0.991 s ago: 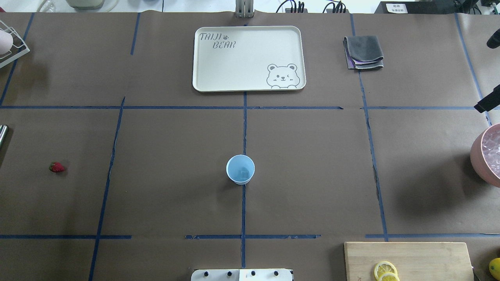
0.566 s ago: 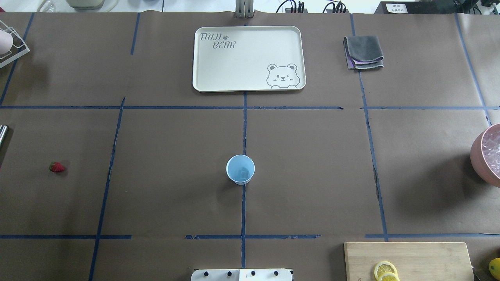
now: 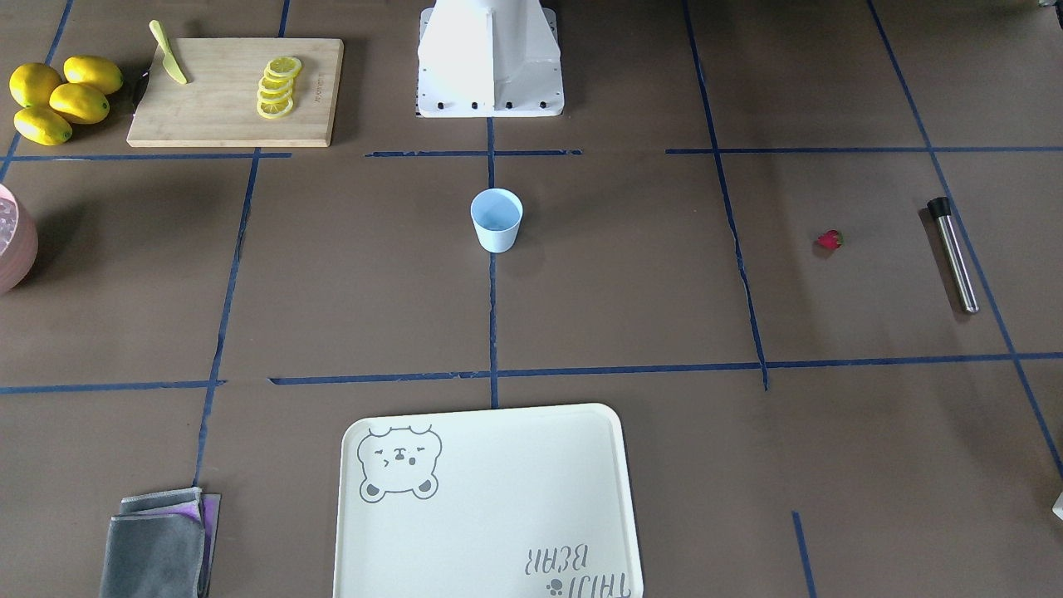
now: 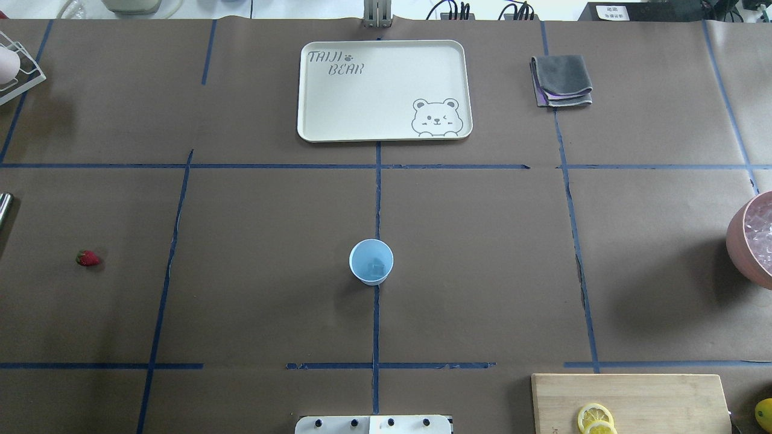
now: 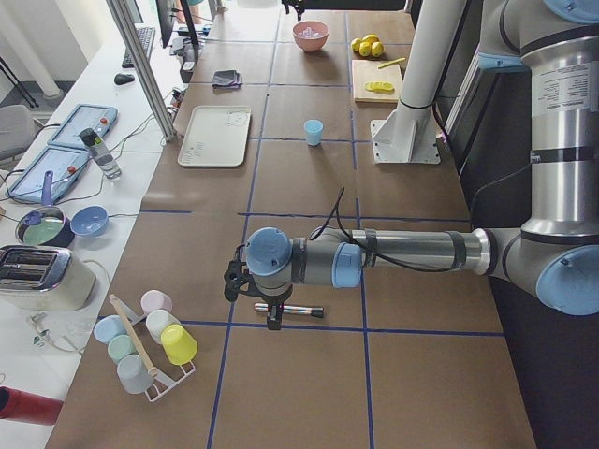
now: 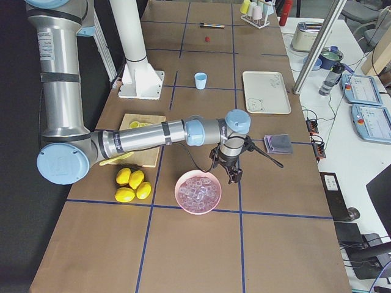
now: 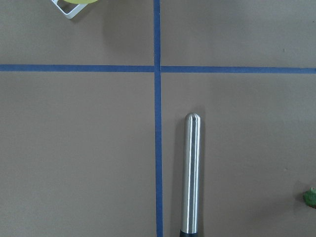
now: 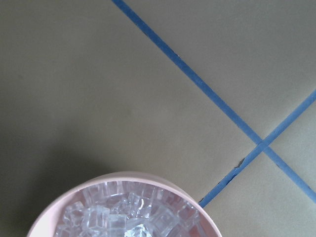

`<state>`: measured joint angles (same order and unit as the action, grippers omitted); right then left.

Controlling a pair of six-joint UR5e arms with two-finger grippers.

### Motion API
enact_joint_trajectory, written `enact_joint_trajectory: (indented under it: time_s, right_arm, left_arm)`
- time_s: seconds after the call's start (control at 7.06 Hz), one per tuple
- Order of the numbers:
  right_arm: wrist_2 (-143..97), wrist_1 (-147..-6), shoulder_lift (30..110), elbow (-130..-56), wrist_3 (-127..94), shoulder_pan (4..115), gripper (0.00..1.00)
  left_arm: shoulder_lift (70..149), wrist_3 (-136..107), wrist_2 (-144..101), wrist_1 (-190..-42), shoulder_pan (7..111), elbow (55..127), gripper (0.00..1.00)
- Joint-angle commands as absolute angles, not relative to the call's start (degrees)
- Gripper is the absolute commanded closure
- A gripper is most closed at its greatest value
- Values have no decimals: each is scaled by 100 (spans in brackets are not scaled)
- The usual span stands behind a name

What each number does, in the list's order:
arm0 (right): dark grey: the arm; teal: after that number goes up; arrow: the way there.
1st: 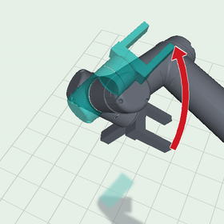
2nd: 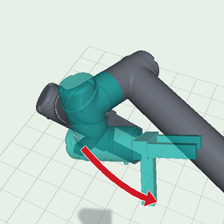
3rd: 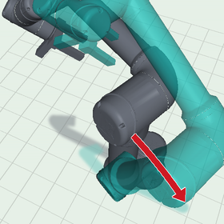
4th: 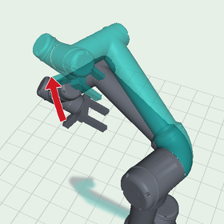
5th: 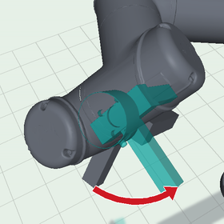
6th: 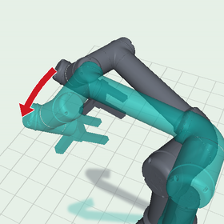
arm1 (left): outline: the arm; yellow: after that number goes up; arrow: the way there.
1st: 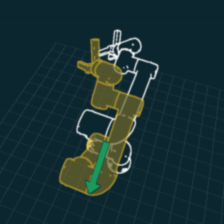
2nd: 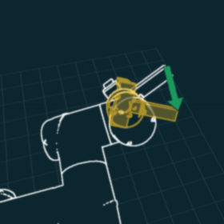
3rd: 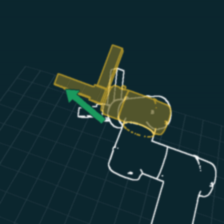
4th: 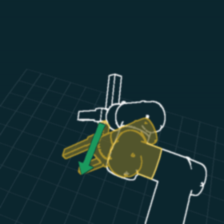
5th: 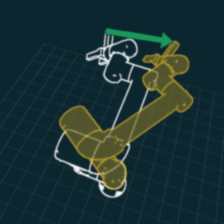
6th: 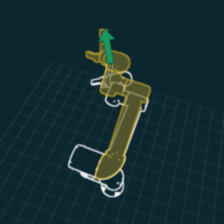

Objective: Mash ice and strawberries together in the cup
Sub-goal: 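Grasp another ice cube from the pink bowl with the right gripper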

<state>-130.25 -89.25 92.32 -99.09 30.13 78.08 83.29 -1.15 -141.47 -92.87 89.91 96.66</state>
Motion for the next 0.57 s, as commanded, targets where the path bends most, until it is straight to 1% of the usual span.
enact_joint_trajectory:
  time_s: [0.0,0.42]
  right_arm:
    - [-13184,-8640,9771,-10150,3067,7813,2]
    - [-12887,-8666,9809,-10108,3295,7621,13]
  left_arm:
    - [8323,-114,-14150,-9290,8991,9677,0]
    - [8323,-132,-14150,-9387,8991,9668,0]
